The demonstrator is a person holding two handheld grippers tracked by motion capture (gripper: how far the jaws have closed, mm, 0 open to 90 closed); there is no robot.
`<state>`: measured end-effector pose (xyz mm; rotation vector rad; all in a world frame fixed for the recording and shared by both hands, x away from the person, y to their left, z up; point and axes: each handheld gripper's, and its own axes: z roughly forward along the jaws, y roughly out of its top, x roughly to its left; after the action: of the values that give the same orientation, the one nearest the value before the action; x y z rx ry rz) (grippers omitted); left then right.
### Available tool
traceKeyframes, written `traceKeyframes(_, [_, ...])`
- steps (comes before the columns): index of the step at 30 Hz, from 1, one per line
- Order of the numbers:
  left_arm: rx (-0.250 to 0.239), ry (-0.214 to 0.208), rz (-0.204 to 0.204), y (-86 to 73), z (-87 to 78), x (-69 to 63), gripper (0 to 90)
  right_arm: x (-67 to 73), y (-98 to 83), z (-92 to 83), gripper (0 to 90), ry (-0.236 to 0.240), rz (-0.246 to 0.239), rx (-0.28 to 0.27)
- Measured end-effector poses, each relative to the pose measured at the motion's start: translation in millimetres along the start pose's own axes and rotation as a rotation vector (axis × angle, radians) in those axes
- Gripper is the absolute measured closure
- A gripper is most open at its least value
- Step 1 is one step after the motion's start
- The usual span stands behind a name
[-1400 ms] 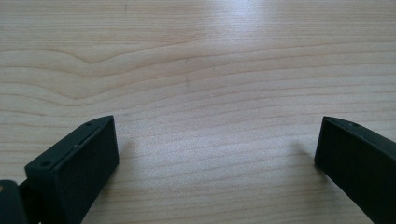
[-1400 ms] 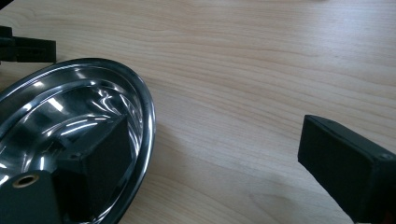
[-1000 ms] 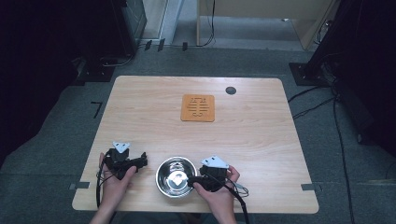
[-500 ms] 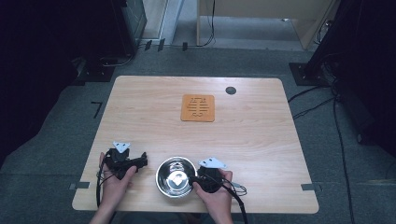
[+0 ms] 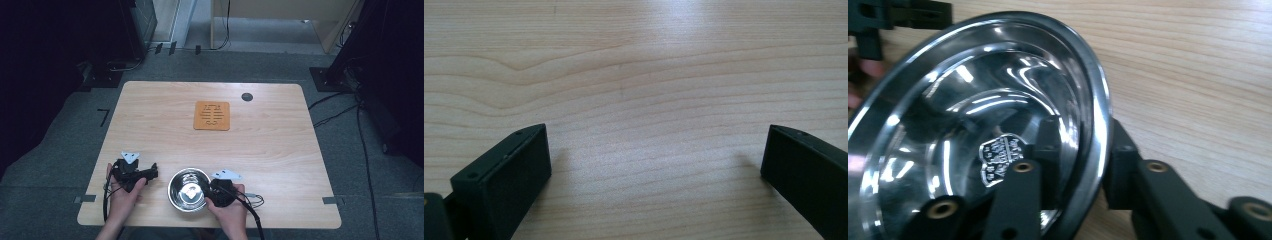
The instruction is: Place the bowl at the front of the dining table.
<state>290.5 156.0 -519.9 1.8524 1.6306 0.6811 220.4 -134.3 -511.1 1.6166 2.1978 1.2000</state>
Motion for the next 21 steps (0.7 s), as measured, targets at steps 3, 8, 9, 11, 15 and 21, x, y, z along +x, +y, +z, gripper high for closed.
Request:
traceKeyframes(3, [0.0,0.0,0.0,0.0,0.0,0.0,0.0,-3.2,-0.2,0.9,80.7,0.043,0.011,-0.002])
traceKeyframes(8, [0.002,0.0,0.002,0.0,-0.1,0.1,0.0,-8.0,-0.2,2.5,86.9,0.109,-0.005,-0.01])
traceKeyframes(9, [0.0,0.0,0.0,0.0,0.0,0.0,0.0,-8.1,0.2,2.5,87.5,0.125,0.012,-0.005])
traceKeyframes(11, [0.0,0.0,0.001,0.0,0.0,0.0,0.0,-8.3,0.0,2.7,87.8,0.137,0.026,-0.008])
traceKeyframes(15, [0.001,0.0,0.001,0.0,0.0,0.0,0.0,-10.2,-0.5,2.8,87.9,0.151,0.031,-0.012])
traceKeyframes(21, [0.0,0.0,0.001,0.0,0.0,0.0,0.0,-10.4,-1.1,2.1,88.0,0.153,0.031,-0.017])
